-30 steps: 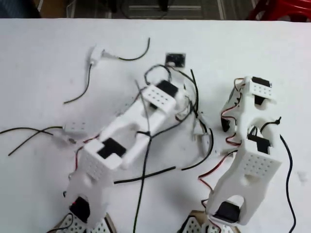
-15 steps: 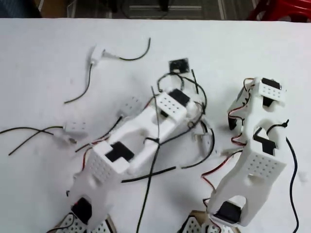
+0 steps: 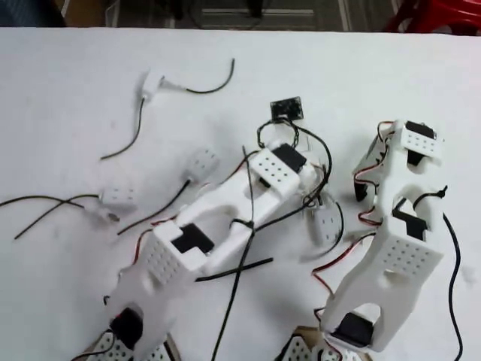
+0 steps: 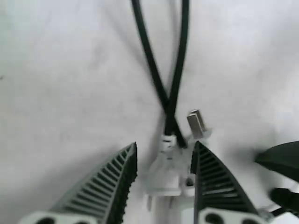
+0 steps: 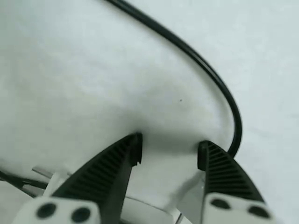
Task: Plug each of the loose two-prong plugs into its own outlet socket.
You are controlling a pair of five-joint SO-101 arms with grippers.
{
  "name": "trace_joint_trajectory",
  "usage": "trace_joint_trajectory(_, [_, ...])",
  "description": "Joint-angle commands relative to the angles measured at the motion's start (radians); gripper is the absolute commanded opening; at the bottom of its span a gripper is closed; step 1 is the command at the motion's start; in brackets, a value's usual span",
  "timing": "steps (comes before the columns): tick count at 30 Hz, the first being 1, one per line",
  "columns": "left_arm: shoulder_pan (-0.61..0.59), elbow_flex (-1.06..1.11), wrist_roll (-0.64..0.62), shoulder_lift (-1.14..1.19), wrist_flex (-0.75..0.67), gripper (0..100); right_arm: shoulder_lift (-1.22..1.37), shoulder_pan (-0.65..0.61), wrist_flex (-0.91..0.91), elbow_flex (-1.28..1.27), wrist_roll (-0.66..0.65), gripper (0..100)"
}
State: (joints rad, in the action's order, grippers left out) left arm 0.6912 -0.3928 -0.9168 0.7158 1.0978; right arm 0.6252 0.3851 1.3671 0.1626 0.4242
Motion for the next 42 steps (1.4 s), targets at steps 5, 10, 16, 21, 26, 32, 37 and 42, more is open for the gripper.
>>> trace_joint_trajectory(5, [0.051, -0.098, -0.021, 0.021, 0.144, 20, 0.015, 0.062, -0.07, 0.04, -0.003, 21.2])
trace_joint_trajectory(10, [0.045, -0.107, -0.017, 0.073, 0.094, 20, 0.015, 0.062, -0.07, 0.04, -0.003, 21.2])
trace_joint_trajectory(16, [0.031, -0.107, -0.015, 0.07, 0.091, 20, 0.015, 0.062, -0.07, 0.04, -0.003, 21.2])
trace_joint_trajectory(21, [0.028, -0.107, 0.097, 0.071, 0.087, 6, 0.015, 0.062, -0.07, 0.04, -0.003, 21.2])
trace_joint_trajectory(26, [0.028, -0.107, 0.13, 0.07, 0.095, 3, 0.015, 0.062, -0.07, 0.04, -0.003, 21.2])
trace_joint_trajectory(32, [0.028, -0.184, 0.14, 0.068, 0.143, 2, 0.015, 0.062, -0.07, 0.04, -0.003, 21.2])
trace_joint_trajectory(37, [0.038, -0.457, 0.244, 0.068, 0.379, 2, 0.016, 0.062, -0.07, 0.041, -0.003, 21.2])
trace_joint_trajectory(42, [0.019, -0.747, 0.247, 0.068, 0.628, 2, 0.016, 0.053, -0.07, 0.041, -0.005, 21.2])
